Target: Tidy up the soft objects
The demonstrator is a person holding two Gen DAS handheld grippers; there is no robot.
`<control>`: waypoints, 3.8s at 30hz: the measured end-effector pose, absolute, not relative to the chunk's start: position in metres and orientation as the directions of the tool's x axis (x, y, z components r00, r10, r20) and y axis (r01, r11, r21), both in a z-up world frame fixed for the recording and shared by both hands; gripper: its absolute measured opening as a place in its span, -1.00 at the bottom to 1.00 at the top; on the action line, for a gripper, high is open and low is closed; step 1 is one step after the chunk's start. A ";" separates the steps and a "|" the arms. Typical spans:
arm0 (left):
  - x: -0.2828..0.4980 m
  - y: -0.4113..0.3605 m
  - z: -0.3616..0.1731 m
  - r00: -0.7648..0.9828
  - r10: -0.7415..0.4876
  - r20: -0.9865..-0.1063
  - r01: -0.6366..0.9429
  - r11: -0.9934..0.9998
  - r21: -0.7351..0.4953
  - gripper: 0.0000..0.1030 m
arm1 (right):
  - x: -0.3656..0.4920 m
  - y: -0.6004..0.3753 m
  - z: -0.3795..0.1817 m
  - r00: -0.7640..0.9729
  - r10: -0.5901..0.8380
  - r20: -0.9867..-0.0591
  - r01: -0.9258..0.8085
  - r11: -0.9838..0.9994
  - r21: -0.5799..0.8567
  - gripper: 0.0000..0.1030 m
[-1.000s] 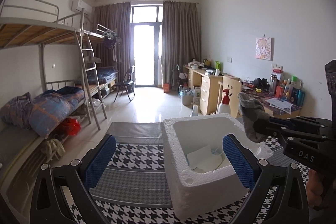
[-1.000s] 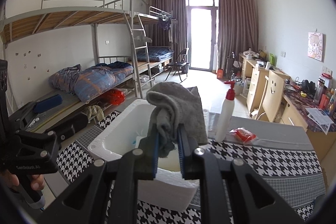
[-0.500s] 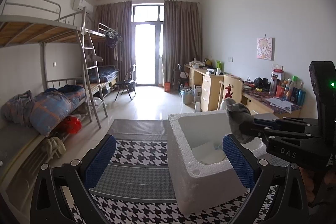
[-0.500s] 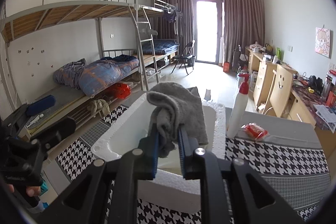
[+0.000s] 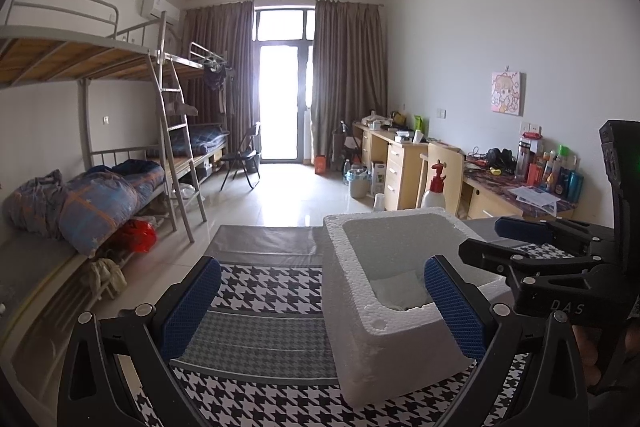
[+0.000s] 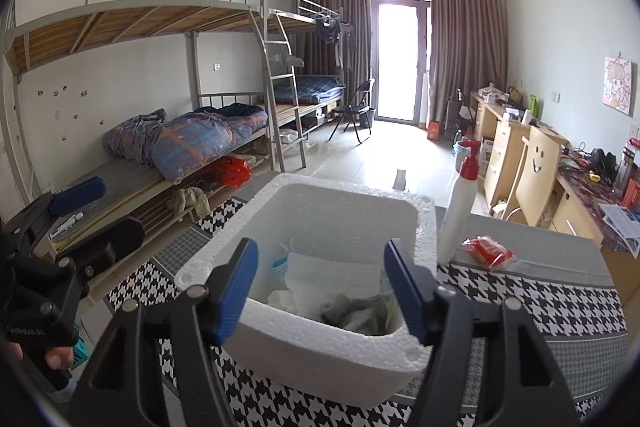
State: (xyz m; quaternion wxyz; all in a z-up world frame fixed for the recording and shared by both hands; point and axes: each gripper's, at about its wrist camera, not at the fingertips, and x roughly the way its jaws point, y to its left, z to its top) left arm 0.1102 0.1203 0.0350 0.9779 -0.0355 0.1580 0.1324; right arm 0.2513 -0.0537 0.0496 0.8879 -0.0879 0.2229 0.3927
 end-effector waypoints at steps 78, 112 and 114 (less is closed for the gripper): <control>0.060 0.036 0.032 0.972 0.116 -0.205 -0.123 0.992 -0.025 0.98 | 0.172 -0.175 0.042 0.806 0.542 -0.238 -0.546 0.836 0.055 0.98; 0.043 0.038 0.018 0.973 0.140 -0.182 -0.149 0.988 -0.037 0.98 | 0.154 -0.193 0.023 0.833 0.509 -0.217 -0.506 0.859 0.070 0.98; 0.043 0.038 0.016 0.974 0.139 -0.182 -0.147 0.989 -0.032 0.98 | 0.154 -0.193 0.021 0.834 0.507 -0.217 -0.505 0.860 0.072 0.98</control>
